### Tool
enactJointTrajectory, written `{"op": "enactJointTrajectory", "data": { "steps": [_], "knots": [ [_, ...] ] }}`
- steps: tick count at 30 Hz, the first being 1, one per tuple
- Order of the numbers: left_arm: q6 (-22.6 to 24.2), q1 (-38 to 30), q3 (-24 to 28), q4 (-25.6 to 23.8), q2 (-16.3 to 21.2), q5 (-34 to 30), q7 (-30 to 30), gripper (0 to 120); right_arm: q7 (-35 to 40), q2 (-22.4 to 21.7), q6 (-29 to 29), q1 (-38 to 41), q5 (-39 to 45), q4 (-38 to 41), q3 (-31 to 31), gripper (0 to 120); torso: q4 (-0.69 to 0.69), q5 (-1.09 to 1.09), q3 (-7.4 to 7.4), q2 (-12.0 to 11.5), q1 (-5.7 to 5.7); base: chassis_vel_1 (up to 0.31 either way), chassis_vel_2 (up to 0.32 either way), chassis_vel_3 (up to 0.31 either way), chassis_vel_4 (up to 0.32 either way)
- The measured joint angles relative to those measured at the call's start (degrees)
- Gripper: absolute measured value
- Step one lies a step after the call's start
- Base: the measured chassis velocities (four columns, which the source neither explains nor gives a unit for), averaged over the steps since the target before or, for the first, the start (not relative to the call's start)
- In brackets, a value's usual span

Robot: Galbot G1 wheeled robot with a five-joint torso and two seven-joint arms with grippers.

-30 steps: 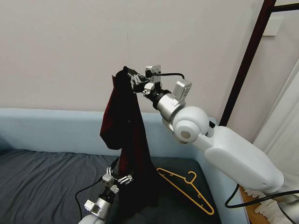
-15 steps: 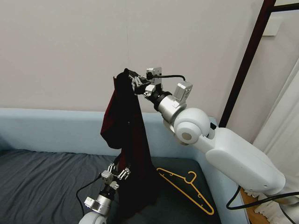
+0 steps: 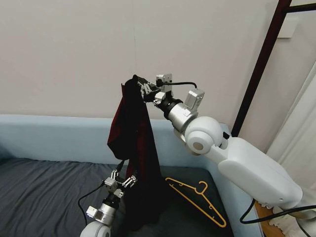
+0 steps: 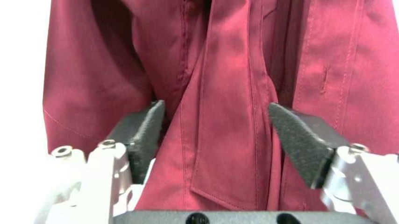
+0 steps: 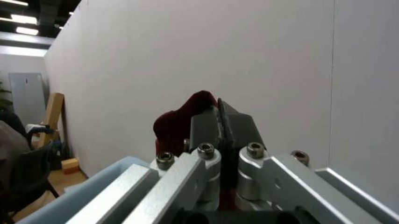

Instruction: Pick up the clothes from the sofa and hang them on the clothes hanger.

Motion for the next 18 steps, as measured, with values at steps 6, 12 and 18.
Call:
{"op": "enactJointTrajectory", "data": {
  "steps": [6, 12, 18],
  "knots": [
    [-0.1, 0.6, -0.5, -0.3, 0.6, 0.0, 0.2, 63, -0.1, 0.0, 0.0, -0.1, -0.1, -0.8, 0.3, 0, 0.0, 0.0, 0.0, 0.0, 0.0, 0.0, 0.0, 0.0, 0.0],
    [-0.1, -0.2, 0.0, 0.7, 0.2, 0.2, 0.3, 64, -0.1, 0.1, 0.0, -0.3, -0.1, -0.2, 0.3, 0, 0.0, 0.0, 0.0, 0.0, 0.0, 0.0, 0.0, 0.0, 0.0],
    [-0.1, -0.8, 0.6, 1.4, -0.5, 0.6, 0.3, 66, 0.0, 0.1, 0.0, -0.2, 0.1, 0.1, 0.3, 0, 0.0, 0.0, 0.0, 0.0, 0.0, 0.0, 0.0, 0.0, 0.0]
  ]
}}
